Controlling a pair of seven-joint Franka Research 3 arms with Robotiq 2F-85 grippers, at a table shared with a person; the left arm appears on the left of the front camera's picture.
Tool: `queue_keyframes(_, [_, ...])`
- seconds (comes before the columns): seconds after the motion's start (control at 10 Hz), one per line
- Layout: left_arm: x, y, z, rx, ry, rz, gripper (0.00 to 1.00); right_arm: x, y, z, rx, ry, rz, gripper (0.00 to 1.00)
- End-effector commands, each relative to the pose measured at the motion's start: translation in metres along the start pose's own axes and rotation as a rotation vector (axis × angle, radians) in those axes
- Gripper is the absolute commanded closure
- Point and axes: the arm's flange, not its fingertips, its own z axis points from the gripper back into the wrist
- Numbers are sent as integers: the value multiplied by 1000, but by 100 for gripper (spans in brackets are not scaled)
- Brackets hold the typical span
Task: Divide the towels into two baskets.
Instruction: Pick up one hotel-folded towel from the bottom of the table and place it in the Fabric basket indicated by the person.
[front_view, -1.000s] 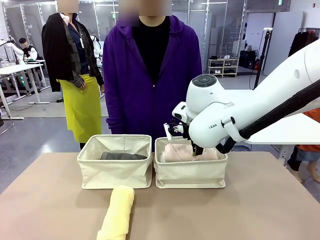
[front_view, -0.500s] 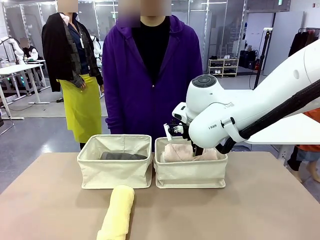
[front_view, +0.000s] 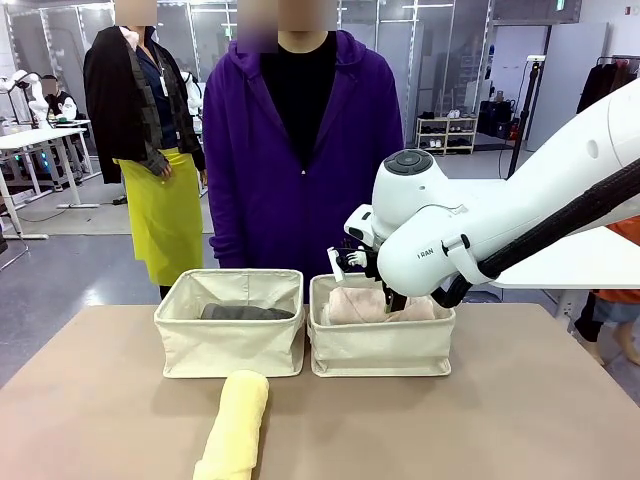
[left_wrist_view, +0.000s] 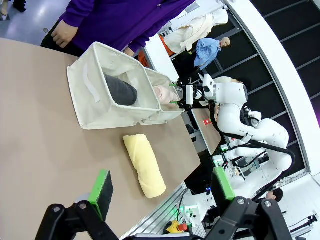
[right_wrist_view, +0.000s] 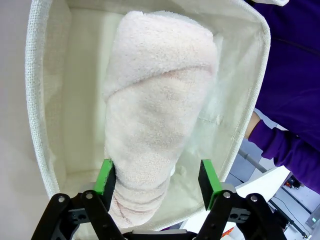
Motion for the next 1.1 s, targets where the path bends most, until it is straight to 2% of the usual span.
queue_keyframes(0.0, [0,-4,3,-13,-4,4,0,-12,13,37,28,-23,-38,17])
queue_keyframes(0.2, [0,-4,3,-13,-4,4,0,-52,39,88,118,-119,-206,17])
queue_keyframes(0.4, [0,-4,3,-13,-4,4,0,-101,64,126,156,-212,-401,17])
queue_keyframes(0.5, [0,-4,3,-13,-4,4,0,-133,82,139,244,-301,-552,17])
queue_keyframes(0.6, [0,-4,3,-13,-4,4,0,-178,104,151,341,-466,-754,17])
queue_keyframes(0.7, [0,-4,3,-13,-4,4,0,-225,123,155,406,-565,-919,17])
queue_keyframes(0.9, [0,-4,3,-13,-4,4,0,-310,167,155,553,-757,-1133,17])
queue_keyframes(1.0, [0,-4,3,-13,-4,4,0,-349,194,156,588,-843,-1250,17])
